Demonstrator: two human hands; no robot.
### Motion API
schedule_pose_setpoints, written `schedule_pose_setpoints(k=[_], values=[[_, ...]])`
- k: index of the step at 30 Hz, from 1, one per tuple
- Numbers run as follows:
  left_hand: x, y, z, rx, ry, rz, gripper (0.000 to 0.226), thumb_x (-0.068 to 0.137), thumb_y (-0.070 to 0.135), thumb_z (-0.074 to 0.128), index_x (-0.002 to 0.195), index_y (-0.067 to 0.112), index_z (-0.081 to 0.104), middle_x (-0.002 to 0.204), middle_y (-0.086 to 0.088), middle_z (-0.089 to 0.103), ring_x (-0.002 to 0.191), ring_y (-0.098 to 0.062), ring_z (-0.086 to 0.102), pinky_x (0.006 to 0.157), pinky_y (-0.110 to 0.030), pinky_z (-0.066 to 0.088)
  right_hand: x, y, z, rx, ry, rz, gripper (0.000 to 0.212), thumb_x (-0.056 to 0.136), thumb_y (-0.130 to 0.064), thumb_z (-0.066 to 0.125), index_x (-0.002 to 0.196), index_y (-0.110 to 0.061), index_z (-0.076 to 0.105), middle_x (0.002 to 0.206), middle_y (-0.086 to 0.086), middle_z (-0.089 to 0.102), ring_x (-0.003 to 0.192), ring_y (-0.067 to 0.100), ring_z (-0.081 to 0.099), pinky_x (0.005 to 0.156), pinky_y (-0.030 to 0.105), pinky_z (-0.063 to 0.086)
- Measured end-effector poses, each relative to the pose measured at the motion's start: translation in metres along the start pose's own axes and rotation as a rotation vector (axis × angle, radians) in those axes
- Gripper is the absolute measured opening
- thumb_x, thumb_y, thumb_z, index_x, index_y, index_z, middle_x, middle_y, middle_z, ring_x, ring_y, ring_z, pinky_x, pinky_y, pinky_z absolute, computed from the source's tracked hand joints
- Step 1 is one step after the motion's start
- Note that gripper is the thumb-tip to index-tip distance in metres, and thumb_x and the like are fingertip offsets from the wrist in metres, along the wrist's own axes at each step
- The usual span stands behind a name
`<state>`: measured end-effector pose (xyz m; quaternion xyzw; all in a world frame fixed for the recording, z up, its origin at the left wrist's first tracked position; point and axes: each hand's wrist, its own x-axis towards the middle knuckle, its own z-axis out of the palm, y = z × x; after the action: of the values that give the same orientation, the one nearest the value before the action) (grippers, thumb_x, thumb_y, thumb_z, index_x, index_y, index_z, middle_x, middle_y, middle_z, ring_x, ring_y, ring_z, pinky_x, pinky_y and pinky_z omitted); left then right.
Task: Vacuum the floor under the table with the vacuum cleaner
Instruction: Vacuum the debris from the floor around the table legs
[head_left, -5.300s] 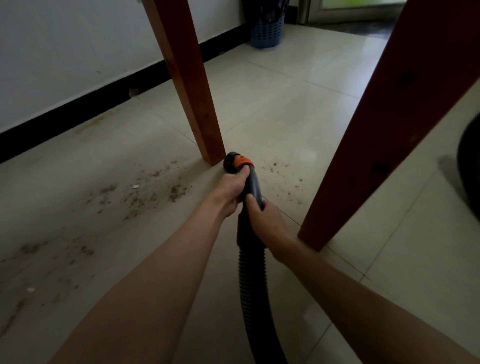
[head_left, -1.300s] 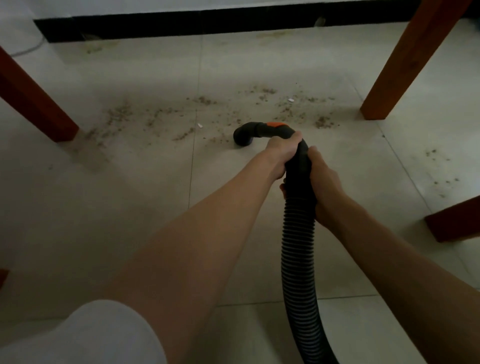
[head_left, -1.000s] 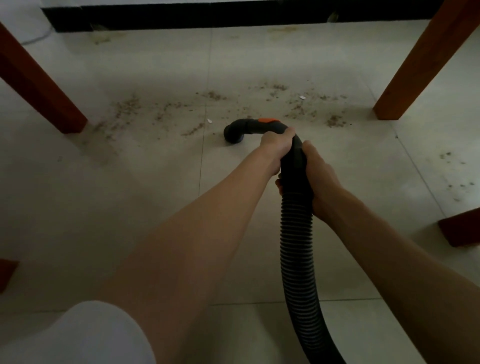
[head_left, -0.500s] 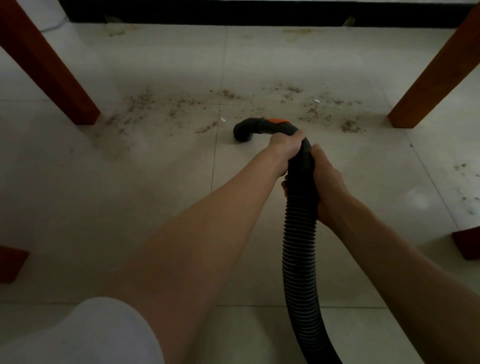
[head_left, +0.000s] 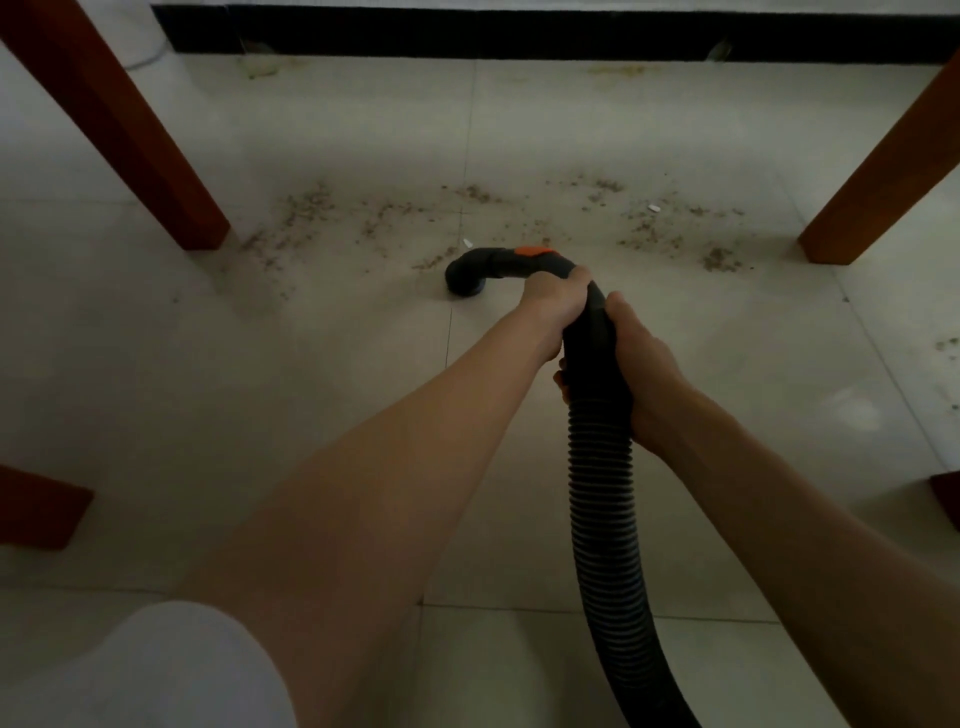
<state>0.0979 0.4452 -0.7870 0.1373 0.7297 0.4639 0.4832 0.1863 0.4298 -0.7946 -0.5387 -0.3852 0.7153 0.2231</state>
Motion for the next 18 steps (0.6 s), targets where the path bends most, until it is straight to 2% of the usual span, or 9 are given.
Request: schedule_pose_setpoints(k=[4, 11, 15, 18], values=[[0.003, -0.002, -0.008, 0.019, 0.052, 0.024, 0.046, 0.098, 0.032, 0.043, 0.13, -0.002, 0.045, 0.123, -0.015, 0.056, 0.11, -0.03, 0.056, 0.09, -0.032, 0.045, 0.001, -0.002, 0.002, -0.032, -0.078, 0.013, 0.049, 0.097, -0.047, 0.044, 0.105, 0.0, 0.059, 0.073, 0.015, 0.062, 0.054, 0.025, 0.061, 0.05, 0.032, 0.049], [0.004, -0.007, -0.015, -0.024, 0.104, -0.007, 0.044, 0.097, 0.032, 0.046, 0.128, 0.001, 0.046, 0.122, -0.014, 0.058, 0.106, -0.028, 0.059, 0.085, -0.032, 0.047, 0.001, -0.001, 0.008, -0.038, -0.125, 0.044, 0.056, 0.098, -0.049, 0.041, 0.114, 0.002, 0.058, 0.076, 0.016, 0.062, 0.052, 0.024, 0.06, 0.044, 0.028, 0.049], [0.008, -0.009, -0.025, -0.033, 0.097, -0.018, 0.046, 0.097, 0.032, 0.046, 0.13, 0.0, 0.045, 0.123, -0.013, 0.058, 0.109, -0.028, 0.058, 0.084, -0.031, 0.045, 0.0, 0.004, 0.018, -0.051, -0.102, 0.014, 0.053, 0.097, -0.048, 0.043, 0.102, 0.002, 0.06, 0.072, 0.015, 0.062, 0.052, 0.024, 0.06, 0.047, 0.03, 0.05], [0.011, -0.005, -0.032, -0.073, 0.055, -0.039, 0.05, 0.097, 0.033, 0.048, 0.135, 0.001, 0.042, 0.126, -0.014, 0.056, 0.111, -0.03, 0.057, 0.093, -0.035, 0.048, 0.001, 0.008, 0.03, -0.072, -0.031, -0.06, 0.047, 0.098, -0.045, 0.044, 0.088, -0.002, 0.06, 0.068, 0.014, 0.063, 0.05, 0.024, 0.06, 0.048, 0.03, 0.052]])
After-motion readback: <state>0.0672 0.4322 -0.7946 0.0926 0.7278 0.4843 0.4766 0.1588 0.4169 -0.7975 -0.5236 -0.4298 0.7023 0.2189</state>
